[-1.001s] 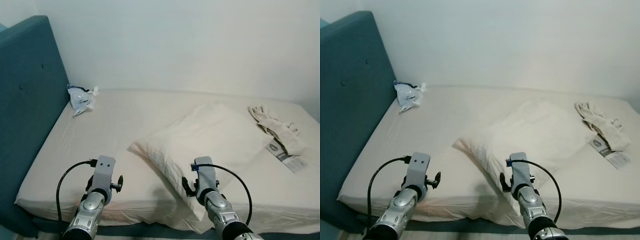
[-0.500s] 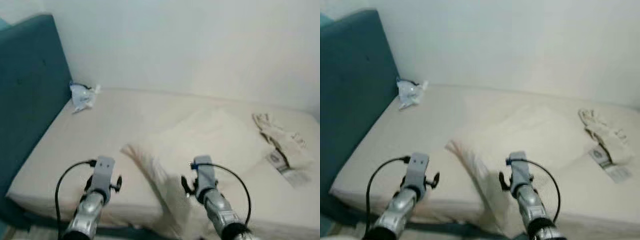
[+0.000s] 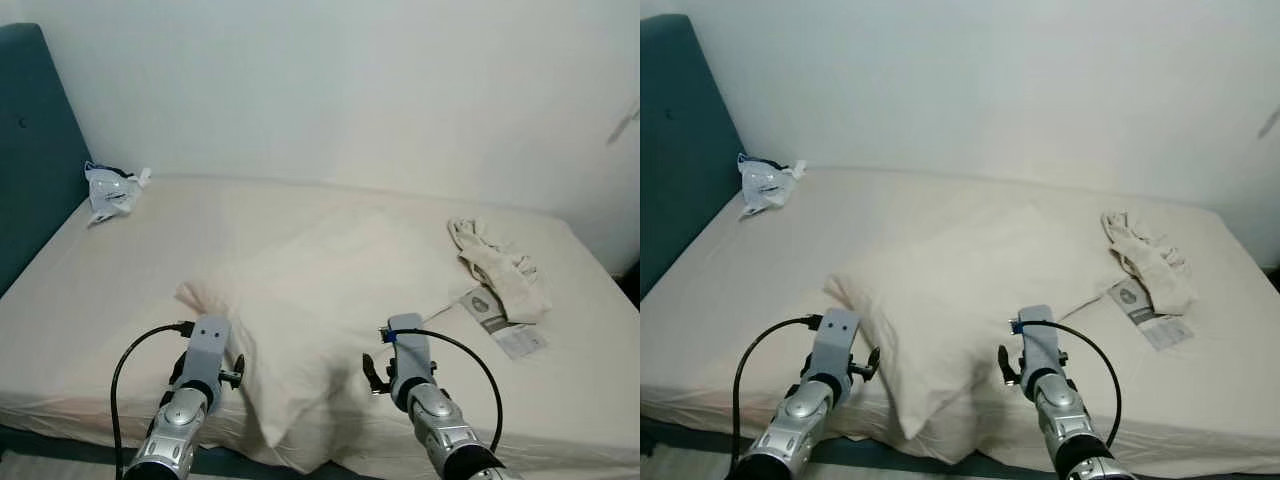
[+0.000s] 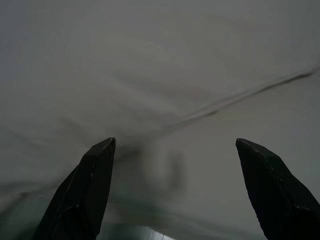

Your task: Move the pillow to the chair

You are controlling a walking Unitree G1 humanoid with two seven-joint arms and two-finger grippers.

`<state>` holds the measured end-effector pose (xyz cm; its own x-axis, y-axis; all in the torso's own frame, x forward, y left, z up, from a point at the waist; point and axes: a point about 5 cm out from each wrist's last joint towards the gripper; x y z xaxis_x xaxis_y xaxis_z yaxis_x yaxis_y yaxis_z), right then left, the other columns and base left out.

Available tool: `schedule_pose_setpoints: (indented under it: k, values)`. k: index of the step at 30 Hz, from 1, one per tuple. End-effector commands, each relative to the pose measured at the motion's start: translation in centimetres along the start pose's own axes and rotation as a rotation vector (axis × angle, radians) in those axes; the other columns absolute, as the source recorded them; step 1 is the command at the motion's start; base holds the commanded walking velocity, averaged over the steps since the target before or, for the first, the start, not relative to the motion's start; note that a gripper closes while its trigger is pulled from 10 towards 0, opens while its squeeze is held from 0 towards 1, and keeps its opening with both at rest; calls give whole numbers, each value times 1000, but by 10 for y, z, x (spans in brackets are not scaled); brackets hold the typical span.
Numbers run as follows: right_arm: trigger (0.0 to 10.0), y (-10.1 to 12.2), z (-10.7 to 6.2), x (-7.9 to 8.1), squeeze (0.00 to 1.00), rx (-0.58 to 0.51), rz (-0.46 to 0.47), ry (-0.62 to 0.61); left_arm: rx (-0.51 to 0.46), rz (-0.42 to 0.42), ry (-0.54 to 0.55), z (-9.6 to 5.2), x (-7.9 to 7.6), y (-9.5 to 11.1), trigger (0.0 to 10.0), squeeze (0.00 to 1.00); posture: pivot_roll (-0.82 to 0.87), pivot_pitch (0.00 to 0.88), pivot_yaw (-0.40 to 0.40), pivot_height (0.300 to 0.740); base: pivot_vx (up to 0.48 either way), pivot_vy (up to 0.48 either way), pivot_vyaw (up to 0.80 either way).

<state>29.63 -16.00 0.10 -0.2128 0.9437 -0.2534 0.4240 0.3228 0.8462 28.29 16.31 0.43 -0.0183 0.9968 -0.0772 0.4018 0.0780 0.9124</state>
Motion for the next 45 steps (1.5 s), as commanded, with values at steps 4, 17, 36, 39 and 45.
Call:
schedule_pose_setpoints:
  k: [4, 17, 36, 39, 45]
  values:
    - [10000, -4, -1, -1, 0, 14, 10, -4, 10, 7, -19, -1, -2, -2, 10000, 0, -36, 53, -43, 740, 0, 480, 0]
    - [10000, -4, -1, 0, 0, 13, 13, -3, -20, 45, -22, -1, -2, 0, 10000, 0, -33, 48, -42, 740, 0, 258, 0]
    - [10000, 11, 2, -4, 0, -66, 39, -26, -52, -17, 27, 2, 2, 7, 10000, 0, -25, 28, -46, 740, 0, 0, 0]
    - [10000, 11, 2, -5, 0, -67, 41, -28, -52, 4, 17, 2, 2, 8, 10000, 0, -26, 29, -44, 740, 0, 0, 0]
    - [10000, 9, 1, -5, 0, -63, 42, -30, -36, -7, 19, 2, 0, 4, 10000, 0, -31, 29, -39, 740, 0, -320, 0]
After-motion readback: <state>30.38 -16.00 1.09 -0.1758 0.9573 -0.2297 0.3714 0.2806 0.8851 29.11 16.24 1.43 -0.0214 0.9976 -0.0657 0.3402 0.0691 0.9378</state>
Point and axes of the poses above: a point about 5 cm out from each wrist's last joint towards the gripper, its own z axis pointing out of the wrist towards the gripper, its own y axis along the axis of the wrist's last joint, x = y × z, and after that the axes turned 13 degrees about -z, right-handed
